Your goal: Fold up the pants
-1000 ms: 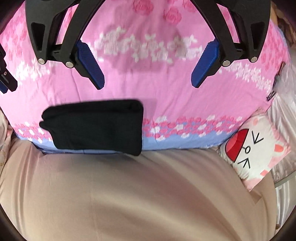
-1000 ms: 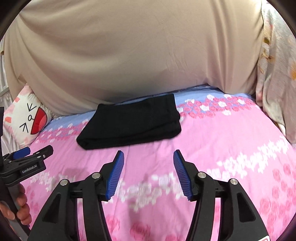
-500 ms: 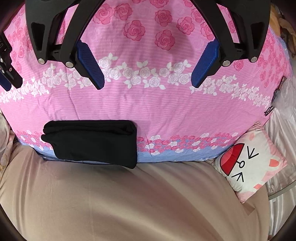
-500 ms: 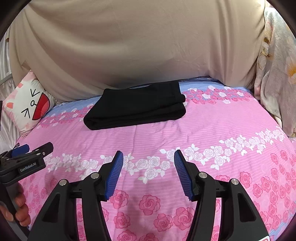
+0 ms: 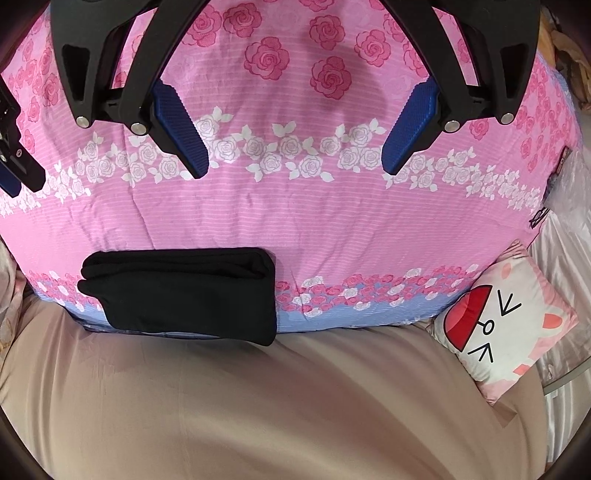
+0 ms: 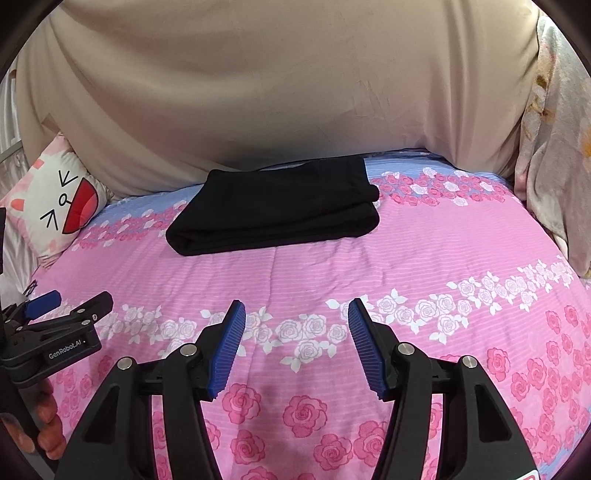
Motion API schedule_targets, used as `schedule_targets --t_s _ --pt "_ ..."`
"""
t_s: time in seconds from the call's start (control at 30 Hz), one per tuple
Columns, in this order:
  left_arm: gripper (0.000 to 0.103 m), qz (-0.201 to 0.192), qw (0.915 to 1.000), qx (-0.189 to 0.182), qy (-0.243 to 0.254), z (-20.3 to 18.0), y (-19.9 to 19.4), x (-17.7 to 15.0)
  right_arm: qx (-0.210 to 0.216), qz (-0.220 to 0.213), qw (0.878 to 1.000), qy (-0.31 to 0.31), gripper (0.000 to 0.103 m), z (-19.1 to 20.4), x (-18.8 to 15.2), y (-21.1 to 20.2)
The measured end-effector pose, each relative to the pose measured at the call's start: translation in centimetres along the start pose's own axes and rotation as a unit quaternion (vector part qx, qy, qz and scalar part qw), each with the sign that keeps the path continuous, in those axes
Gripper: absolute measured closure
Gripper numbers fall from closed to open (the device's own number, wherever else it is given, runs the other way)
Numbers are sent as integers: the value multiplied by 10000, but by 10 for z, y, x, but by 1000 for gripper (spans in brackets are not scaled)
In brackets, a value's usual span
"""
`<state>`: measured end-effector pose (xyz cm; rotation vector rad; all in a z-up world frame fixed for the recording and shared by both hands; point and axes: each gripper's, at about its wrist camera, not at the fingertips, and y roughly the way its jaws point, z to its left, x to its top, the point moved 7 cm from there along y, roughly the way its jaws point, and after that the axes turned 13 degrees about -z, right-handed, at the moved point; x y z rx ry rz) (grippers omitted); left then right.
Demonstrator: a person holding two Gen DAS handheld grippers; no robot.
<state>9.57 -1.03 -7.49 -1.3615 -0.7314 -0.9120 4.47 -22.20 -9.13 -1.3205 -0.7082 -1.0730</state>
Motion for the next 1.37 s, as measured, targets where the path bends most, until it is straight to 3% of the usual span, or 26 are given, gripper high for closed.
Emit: schedule_targets --t_s 0.2,0.27,0.6,0.83,0.97,1.23,1.37 --pt "10 -61 10000 -27 38 -4 0 0 -29 75 10000 34 45 -1 -5 4" --pt "5 -139 9999 -51 47 -6 0 2 -32 76 10000 47 42 -3 -5 4" --pt "5 -322 9993 -193 -38 -14 -1 9 -48 75 9999 92 39 -10 -8 5" --pt "5 -501 9987 42 68 -15 -3 11 -86 54 9999 120 39 -12 -8 4" --pt "6 -386 9990 -223 28 -21 -1 9 -85 84 9998 127 39 -13 -10 3" --pt "5 -404 9987 -100 284 -25 -11 6 -75 90 9999 124 39 -12 -10 1" --pt "5 -355 9991 -155 181 -21 -14 5 -90 93 9998 128 39 -14 -10 0"
